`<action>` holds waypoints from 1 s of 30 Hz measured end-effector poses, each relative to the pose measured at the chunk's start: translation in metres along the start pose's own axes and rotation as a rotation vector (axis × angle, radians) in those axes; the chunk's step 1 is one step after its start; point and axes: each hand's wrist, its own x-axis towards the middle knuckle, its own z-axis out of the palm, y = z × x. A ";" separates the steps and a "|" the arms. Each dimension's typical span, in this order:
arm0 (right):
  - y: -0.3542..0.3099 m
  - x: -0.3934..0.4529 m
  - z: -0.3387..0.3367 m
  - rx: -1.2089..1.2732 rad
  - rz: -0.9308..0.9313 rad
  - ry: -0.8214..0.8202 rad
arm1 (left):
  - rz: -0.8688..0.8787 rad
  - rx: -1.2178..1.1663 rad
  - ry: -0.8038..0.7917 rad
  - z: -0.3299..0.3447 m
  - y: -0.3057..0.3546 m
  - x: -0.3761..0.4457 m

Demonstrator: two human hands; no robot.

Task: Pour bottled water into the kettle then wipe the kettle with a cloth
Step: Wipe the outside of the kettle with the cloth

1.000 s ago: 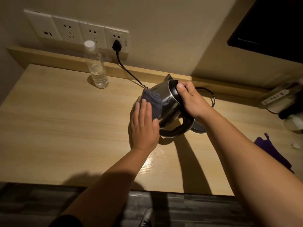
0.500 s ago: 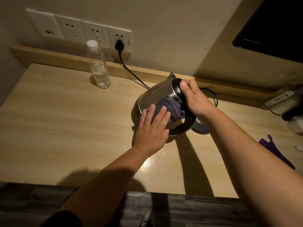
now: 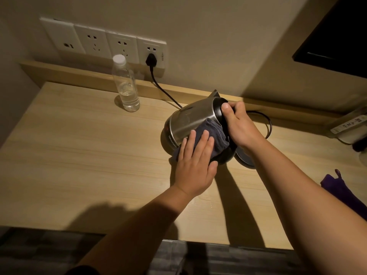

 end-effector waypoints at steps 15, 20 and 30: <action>-0.038 0.021 0.034 -0.321 -0.193 -0.001 | -0.314 -0.491 0.011 -0.017 -0.005 0.011; -0.036 0.017 0.030 -0.295 -0.197 -0.038 | -0.372 -0.464 0.029 -0.016 -0.013 0.006; 0.006 -0.049 0.060 0.303 0.088 0.164 | -0.483 -0.514 0.073 -0.029 -0.029 0.015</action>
